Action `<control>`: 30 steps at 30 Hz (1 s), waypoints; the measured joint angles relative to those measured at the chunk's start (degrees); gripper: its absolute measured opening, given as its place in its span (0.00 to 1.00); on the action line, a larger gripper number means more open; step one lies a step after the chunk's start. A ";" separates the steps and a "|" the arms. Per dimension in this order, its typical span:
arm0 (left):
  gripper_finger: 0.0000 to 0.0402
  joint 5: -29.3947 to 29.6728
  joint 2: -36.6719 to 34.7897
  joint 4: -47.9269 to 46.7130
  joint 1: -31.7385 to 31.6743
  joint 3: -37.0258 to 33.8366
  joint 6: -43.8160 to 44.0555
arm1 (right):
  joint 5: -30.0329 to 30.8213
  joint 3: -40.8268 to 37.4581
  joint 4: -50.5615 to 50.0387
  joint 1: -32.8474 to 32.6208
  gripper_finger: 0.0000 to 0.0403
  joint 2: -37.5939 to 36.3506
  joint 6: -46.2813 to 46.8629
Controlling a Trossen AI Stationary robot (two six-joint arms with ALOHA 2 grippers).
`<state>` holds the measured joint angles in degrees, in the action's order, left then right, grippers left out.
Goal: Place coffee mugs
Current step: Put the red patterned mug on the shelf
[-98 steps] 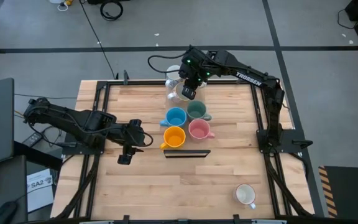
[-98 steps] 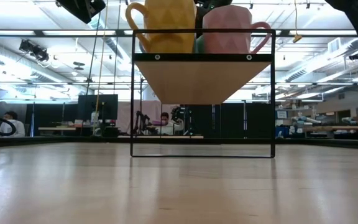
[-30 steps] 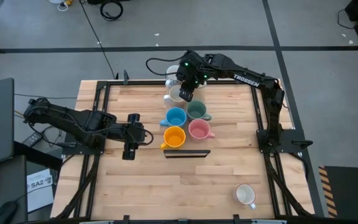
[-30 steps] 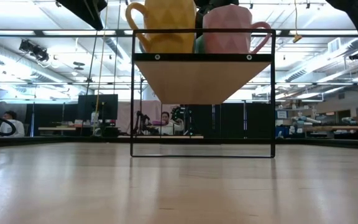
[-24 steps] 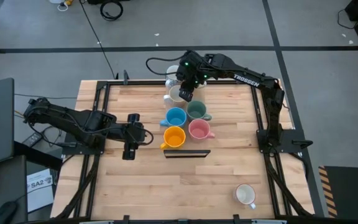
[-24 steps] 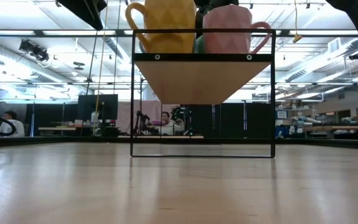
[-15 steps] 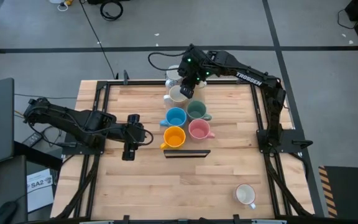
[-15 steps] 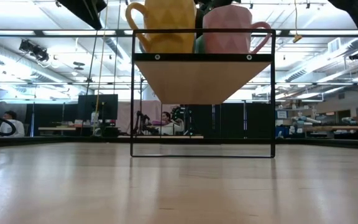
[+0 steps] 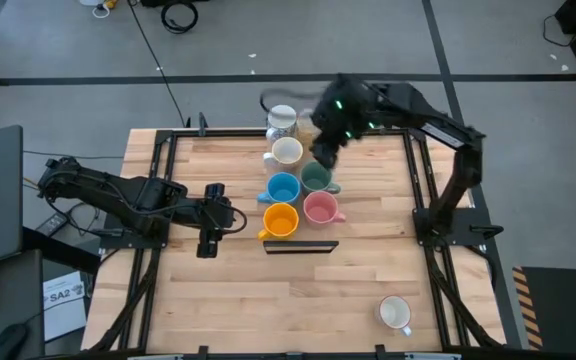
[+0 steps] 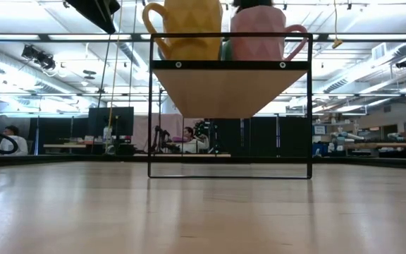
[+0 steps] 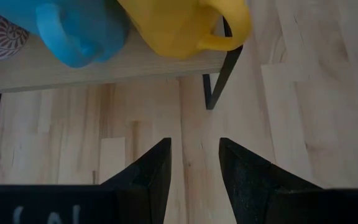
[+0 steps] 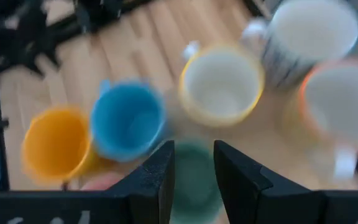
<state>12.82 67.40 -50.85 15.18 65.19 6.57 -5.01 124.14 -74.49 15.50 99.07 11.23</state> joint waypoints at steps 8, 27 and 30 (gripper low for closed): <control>0.35 0.00 0.00 0.02 0.02 0.00 -0.02 | 16.37 -3.46 -10.36 -22.55 0.29 -3.81 21.20; 0.35 0.00 0.00 0.09 0.02 0.00 0.26 | 21.54 -26.65 -10.47 -63.69 0.29 -4.20 80.71; 0.35 0.00 0.00 0.53 0.02 0.00 0.26 | 18.12 -30.31 -10.26 -66.85 0.29 -4.20 88.02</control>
<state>12.82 67.40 -50.32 15.20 65.19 6.83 13.11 93.83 -84.75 -51.36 94.87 99.25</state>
